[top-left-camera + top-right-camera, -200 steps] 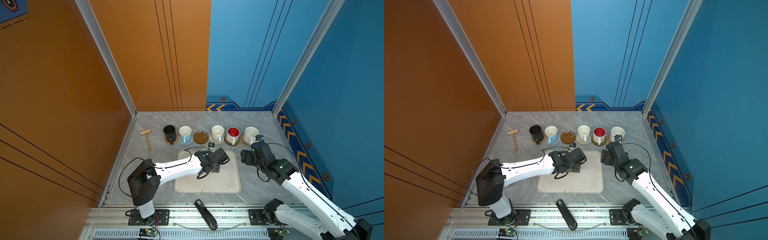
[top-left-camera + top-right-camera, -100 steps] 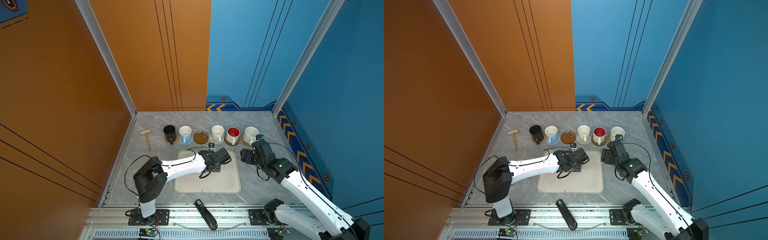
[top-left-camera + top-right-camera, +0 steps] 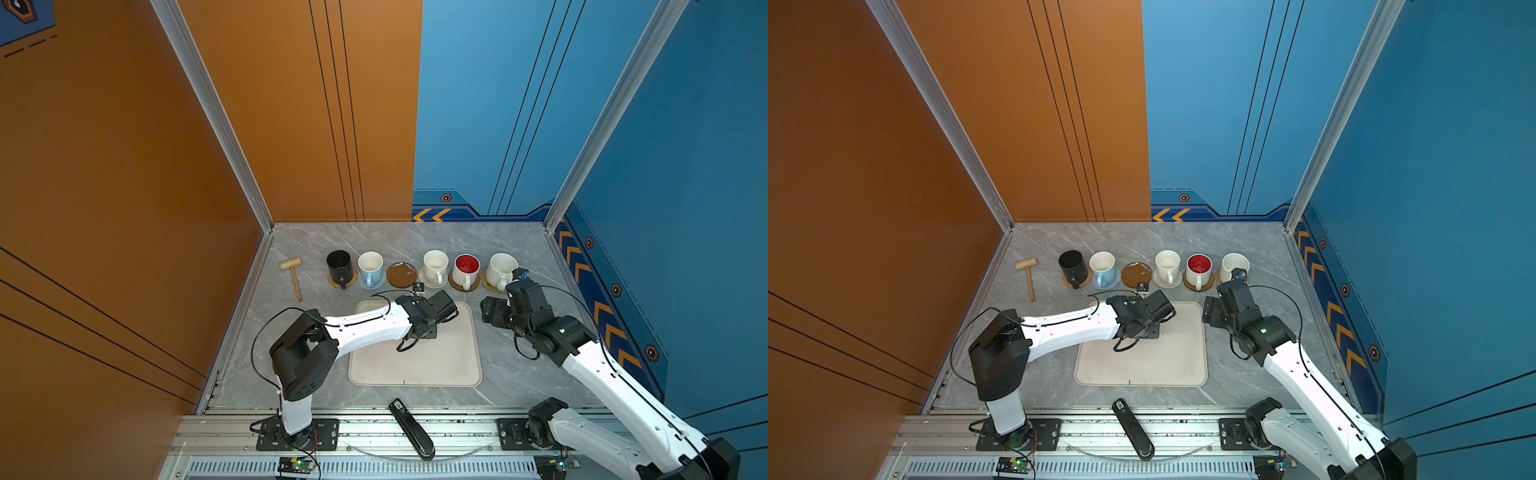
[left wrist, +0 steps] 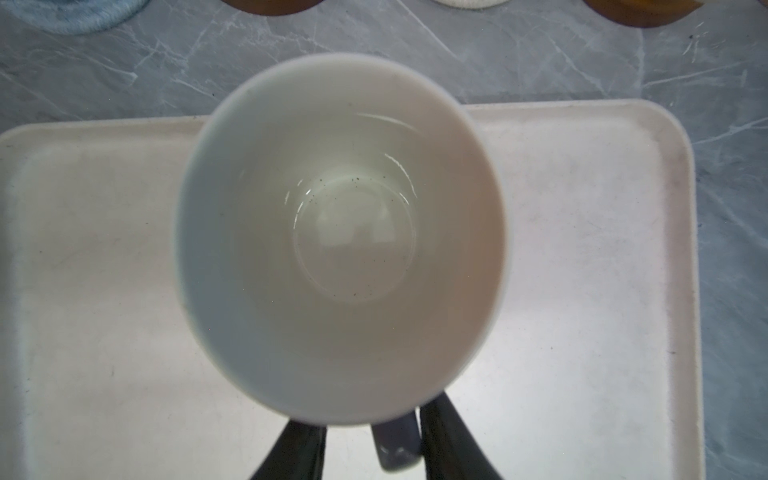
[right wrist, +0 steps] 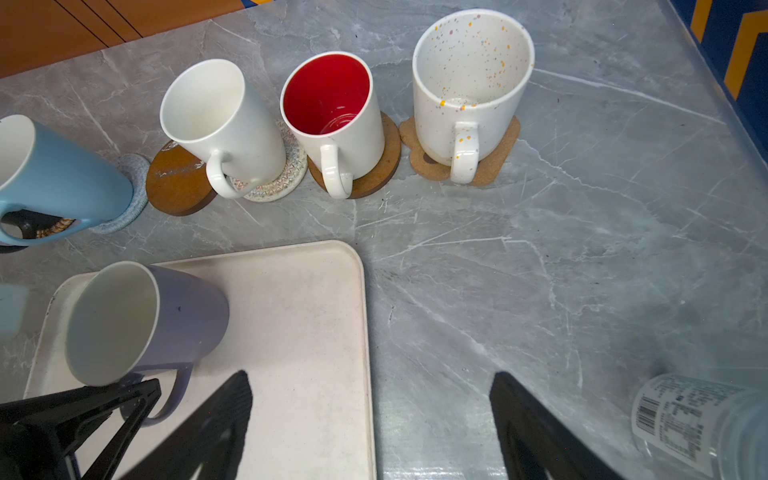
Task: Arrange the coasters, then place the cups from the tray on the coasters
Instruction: 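Move left gripper over the lilac mug on the tray while right gripper withdraws, then lower left gripper into the lilac mug and close on its rim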
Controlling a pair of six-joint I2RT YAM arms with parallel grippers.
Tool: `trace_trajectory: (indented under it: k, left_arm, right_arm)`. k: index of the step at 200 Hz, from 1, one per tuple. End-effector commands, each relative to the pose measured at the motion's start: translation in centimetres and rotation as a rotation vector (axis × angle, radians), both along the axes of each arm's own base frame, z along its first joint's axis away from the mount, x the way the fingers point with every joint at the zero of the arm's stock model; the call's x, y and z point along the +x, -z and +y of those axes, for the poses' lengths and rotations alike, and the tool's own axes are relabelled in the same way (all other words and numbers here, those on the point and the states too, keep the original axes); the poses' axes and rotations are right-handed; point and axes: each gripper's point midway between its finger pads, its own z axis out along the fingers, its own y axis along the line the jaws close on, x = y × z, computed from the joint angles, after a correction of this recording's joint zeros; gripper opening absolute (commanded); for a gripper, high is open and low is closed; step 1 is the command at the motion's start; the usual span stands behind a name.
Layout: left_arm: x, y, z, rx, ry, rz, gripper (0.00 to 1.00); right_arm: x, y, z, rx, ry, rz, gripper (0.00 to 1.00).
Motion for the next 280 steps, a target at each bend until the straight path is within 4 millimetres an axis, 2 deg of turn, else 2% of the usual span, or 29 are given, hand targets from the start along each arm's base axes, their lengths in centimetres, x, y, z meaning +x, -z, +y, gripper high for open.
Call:
trace_trajectory:
  k: [1,60,83,167,280]
  left_arm:
    - [0.2,0.5,1.3,0.057,-0.01,0.007,0.37]
    - [0.0,0.1,3.5,0.108,-0.034,-0.002,0.34]
    - [0.0,0.0,3.8,0.108,-0.036,-0.005,0.34]
    - [0.1,0.1,3.2,0.11,-0.014,0.002,0.29]
    - [0.3,0.7,2.6,0.116,0.0,0.017,0.3]
  right_arm:
    - [-0.2,0.4,0.1,0.004,-0.013,0.009,0.88]
    - [-0.3,0.9,0.1,0.007,-0.013,0.019,0.89]
    - [-0.3,1.0,0.2,0.013,-0.015,0.022,0.89]
    - [-0.3,1.5,0.3,0.015,-0.018,0.031,0.88]
    - [-0.2,2.2,0.6,0.024,-0.021,0.049,0.89]
